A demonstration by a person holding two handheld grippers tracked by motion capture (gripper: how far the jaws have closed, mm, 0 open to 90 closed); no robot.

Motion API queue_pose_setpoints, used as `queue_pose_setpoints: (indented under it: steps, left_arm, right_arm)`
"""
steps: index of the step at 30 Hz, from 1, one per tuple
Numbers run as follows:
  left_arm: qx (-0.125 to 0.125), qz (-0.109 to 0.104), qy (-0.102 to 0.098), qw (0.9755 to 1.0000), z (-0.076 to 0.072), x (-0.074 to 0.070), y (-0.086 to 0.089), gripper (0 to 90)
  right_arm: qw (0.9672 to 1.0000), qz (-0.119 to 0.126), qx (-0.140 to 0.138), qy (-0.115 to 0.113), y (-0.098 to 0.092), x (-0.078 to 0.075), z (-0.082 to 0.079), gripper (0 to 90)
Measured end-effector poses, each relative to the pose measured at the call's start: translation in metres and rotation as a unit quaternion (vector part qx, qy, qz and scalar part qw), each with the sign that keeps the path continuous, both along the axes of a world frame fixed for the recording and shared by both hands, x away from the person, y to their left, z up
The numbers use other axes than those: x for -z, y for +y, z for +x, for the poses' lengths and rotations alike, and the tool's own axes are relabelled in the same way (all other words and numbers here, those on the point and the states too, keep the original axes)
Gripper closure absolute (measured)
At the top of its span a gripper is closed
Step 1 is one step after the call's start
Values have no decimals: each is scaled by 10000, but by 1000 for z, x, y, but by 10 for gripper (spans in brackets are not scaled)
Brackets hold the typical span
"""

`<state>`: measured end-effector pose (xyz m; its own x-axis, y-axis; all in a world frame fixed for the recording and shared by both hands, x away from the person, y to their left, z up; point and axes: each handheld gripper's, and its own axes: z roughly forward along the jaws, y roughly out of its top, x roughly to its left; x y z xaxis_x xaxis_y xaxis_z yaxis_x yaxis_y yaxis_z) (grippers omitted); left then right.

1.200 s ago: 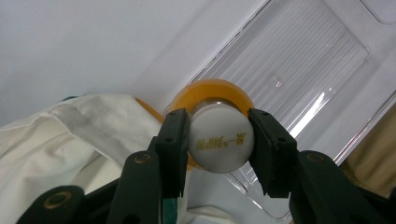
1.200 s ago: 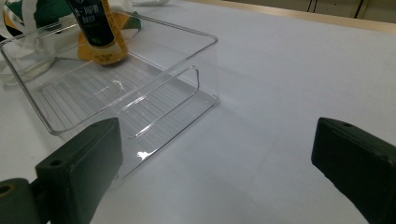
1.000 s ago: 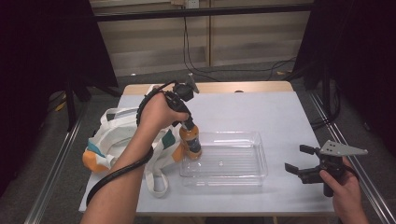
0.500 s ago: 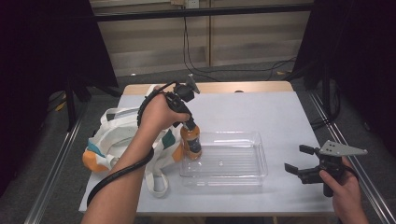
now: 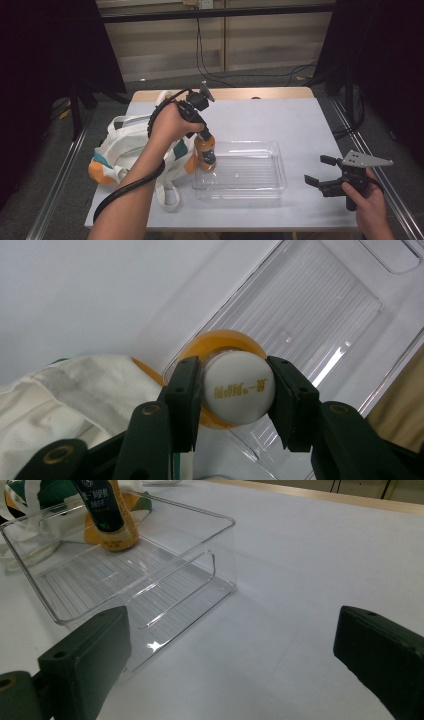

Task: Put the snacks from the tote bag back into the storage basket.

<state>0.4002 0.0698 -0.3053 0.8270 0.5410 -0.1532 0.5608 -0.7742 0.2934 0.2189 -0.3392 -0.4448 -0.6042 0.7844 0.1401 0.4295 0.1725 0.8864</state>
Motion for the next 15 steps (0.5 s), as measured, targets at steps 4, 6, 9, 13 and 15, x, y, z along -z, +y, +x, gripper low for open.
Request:
queue_pose_setpoints:
  steps: [4,6,9,13,15]
  left_arm:
    - [22,-22,-7,10000,-1,0,1,582]
    - [7,-46,-40,10000,-2,1,1,580]
    - [20,-51,-42,10000,-2,1,1,565]
    - [-11,-111,-60,9999,-3,2,2,552]
    - [-13,-134,-78,9999,-3,1,2,543]
  right_arm:
    - [10000,7,-4,3,1,0,0,18]
    - [10000,12,-7,-1,1,0,0,18]
    - [10000,-7,1,9,0,0,0,18]
    - [10000,-5,1,-16,0,0,0,18]
    - [10000,2,3,-1,0,0,0,18]
